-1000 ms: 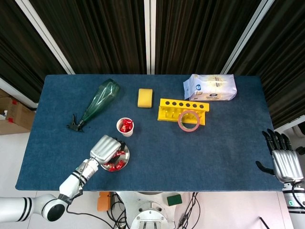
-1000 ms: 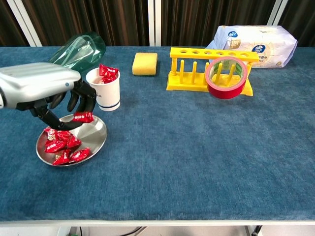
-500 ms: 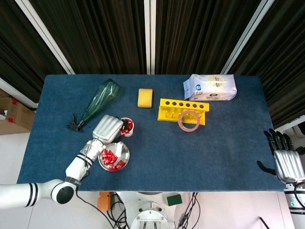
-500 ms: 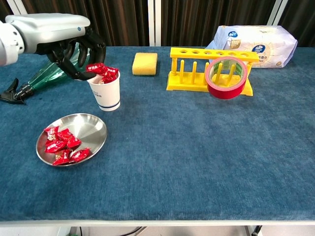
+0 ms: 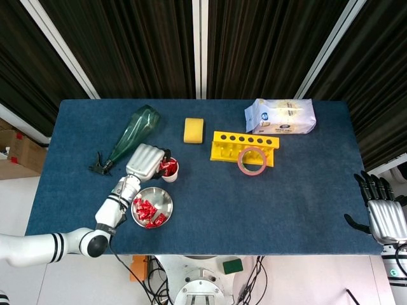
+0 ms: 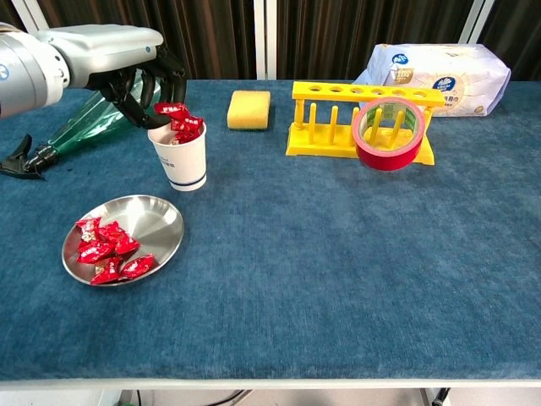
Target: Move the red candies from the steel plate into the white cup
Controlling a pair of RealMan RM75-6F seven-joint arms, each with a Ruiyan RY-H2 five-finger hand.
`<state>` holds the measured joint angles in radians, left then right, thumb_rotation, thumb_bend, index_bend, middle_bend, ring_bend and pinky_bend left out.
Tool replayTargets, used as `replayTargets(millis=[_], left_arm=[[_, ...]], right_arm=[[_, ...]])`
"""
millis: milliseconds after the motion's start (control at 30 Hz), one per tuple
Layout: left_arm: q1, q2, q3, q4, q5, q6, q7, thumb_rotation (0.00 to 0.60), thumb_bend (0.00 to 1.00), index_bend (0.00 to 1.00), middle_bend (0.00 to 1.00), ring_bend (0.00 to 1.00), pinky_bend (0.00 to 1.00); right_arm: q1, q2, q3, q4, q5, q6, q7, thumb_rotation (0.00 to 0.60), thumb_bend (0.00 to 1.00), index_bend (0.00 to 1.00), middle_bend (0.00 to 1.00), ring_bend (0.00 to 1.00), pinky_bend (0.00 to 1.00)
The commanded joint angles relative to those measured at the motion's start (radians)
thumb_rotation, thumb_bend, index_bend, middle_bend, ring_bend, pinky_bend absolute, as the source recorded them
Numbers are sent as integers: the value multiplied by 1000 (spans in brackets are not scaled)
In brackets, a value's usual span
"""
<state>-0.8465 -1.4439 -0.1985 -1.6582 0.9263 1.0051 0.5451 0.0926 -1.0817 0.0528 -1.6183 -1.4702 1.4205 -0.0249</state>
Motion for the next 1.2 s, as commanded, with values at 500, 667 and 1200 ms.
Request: replayTargets(millis=[500,667,1200], left_arm=[[94,104,88,-167,103,134,18,600,234,356,369,360,565],[135,198,163,-270,102,114,39,600,234,356,273,192,378],[249,169,306,-219,295,105,-35,600,233,358,244,154,324]], right_arm=[[-5,2,-3,-4,-7,8,4,600,199,0,0,0,0],[-2,0,-2,-5,-3,0,-2,600,199,0,0,0,0],[-5,-3,0,-5,-2,8,-5,600,200,0,0,0,0]])
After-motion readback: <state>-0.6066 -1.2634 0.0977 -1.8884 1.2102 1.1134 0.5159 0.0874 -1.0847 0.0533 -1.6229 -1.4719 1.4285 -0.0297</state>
